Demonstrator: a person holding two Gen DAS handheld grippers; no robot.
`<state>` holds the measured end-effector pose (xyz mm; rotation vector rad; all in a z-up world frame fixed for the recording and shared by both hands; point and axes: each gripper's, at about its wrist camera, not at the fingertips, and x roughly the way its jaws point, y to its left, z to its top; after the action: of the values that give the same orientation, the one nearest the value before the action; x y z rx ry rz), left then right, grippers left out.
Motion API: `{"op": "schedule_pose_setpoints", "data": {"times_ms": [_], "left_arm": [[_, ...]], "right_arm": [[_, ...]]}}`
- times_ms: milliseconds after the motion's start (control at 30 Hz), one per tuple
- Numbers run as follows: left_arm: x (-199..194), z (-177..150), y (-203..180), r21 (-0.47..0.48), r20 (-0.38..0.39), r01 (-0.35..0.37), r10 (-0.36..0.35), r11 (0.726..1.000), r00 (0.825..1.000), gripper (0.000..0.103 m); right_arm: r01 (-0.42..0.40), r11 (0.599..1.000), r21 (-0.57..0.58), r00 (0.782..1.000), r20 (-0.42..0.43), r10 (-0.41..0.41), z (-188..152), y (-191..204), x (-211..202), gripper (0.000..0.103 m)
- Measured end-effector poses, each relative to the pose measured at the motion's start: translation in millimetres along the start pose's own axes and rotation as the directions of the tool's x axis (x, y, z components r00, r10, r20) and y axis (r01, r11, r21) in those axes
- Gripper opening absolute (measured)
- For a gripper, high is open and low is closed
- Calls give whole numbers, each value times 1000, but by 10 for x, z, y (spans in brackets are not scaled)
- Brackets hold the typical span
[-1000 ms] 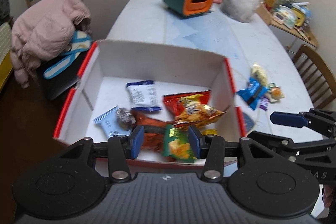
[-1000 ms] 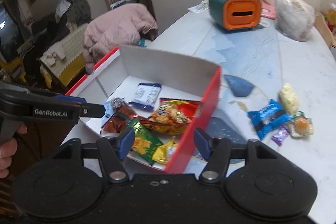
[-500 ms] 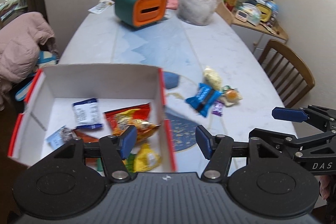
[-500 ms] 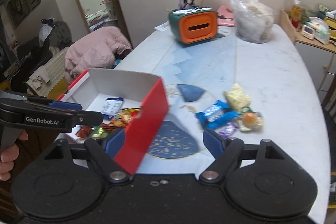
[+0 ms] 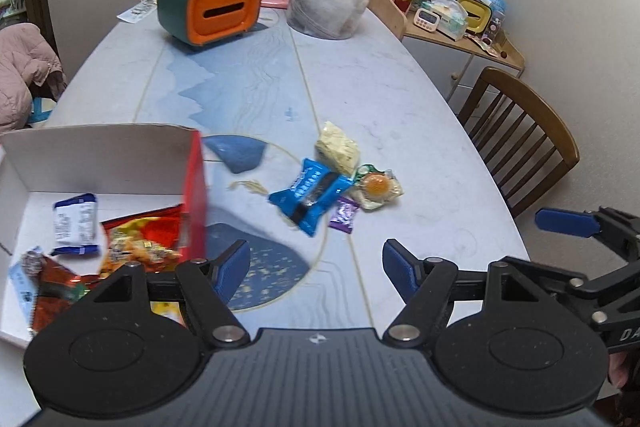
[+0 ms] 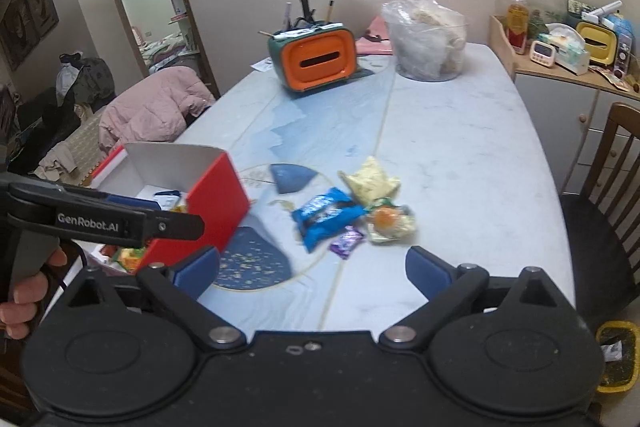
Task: Organize snacks
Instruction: 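Move both grippers back toward the remaining snack pile, then grasp the purple candy with the left gripper while the right grasps the clear yolk-cake packet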
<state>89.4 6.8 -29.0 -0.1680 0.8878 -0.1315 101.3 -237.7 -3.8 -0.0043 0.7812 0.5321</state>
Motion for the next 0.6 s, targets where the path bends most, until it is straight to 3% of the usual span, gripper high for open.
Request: {"op": "schedule_pose_setpoints", "data": {"times_ms": [367,600], "left_arm": [[647,-30,-522,24,37,-77,76,997,996,73],[1063,-51,-656,74,23,-54,53,996,998,73]], "right_arm": [[49,999,10,998,-27,-49,37,-768,135,100],[-17,999,-46,997,-76,14,128,-1074,457,100]]}}
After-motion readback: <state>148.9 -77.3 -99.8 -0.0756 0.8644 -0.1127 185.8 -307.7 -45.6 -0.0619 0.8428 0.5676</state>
